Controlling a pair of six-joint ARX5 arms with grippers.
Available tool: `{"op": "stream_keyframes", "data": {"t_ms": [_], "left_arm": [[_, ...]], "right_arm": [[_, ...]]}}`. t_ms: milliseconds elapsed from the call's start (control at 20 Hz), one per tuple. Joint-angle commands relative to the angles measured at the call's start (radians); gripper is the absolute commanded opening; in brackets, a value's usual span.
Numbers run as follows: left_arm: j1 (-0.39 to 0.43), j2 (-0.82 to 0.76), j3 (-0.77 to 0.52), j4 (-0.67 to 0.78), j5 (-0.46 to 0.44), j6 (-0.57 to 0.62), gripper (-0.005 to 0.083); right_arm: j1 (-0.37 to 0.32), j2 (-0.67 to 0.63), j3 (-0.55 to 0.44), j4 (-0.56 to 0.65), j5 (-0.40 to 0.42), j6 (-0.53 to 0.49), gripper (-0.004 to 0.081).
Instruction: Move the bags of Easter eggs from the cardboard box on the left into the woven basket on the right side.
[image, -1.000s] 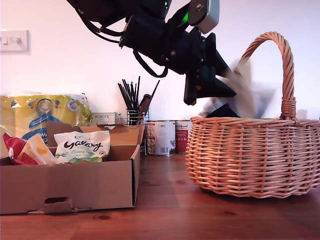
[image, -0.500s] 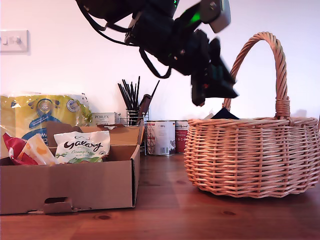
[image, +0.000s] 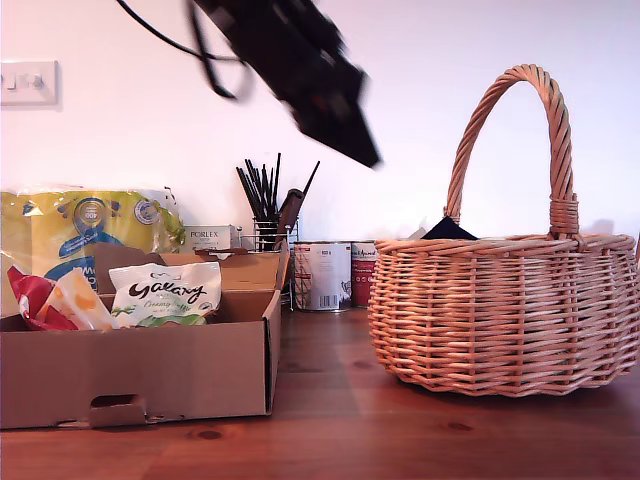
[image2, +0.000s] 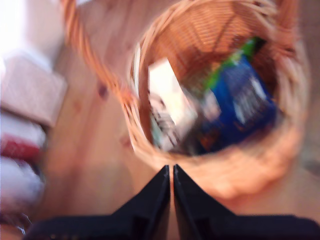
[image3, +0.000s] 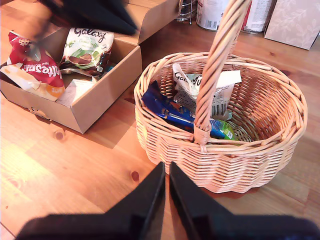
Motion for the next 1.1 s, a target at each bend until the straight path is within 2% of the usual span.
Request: {"op": "stream_keyframes", "data": {"t_ms": [0, 200, 450, 600, 650, 800, 850, 900, 1000, 1050], "left_arm": [[0.026, 0.009, -0.027, -0.043, 0.022, -0.035, -0.0024], [0.092, -0.116, -0.179, -0.042, 0.03, -0.039, -0.0024], [0.212, -0.381, -0.416, -0.027, 0.027, -0.031, -0.0024], [0.273, -0.542, -0.462, -0.108, 0.026, -0.022, -0.0024], [0.285, -0.576, -0.462, -0.158, 0.013, 0.01, -0.0024], [0.301, -0.623, -0.462, -0.315, -0.027, 0.274, -0.0022], [0.302, -0.621, -0.462, -0.364, -0.027, 0.348, 0.0018], [0.306, -0.607, -0.462, -0.397, -0.04, 0.418, 0.0108], [0.325, -0.586, -0.462, -0.409, -0.08, 0.602, 0.0364], [0.34, -0.574, -0.462, -0.383, -0.084, 0.637, 0.0495]], "right_arm": [[0.004, -0.002, 0.006, 0.008, -0.006, -0.006, -0.0013], [0.004, -0.003, 0.006, 0.008, -0.006, -0.006, -0.0013], [0.004, -0.003, 0.006, 0.008, -0.006, -0.006, -0.0013], [0.004, -0.003, 0.006, 0.008, -0.006, -0.006, -0.0013], [0.004, -0.002, 0.006, 0.008, -0.007, -0.006, -0.0013], [0.004, 0.002, 0.006, 0.047, -0.075, -0.006, -0.0013], [0.004, 0.008, 0.006, 0.066, -0.095, -0.006, -0.0013], [0.004, 0.014, 0.006, 0.085, -0.111, -0.007, -0.0013], [0.004, 0.027, 0.006, 0.092, -0.125, -0.007, -0.0013], [0.004, 0.031, 0.006, 0.09, -0.137, -0.007, -0.0013]]}}
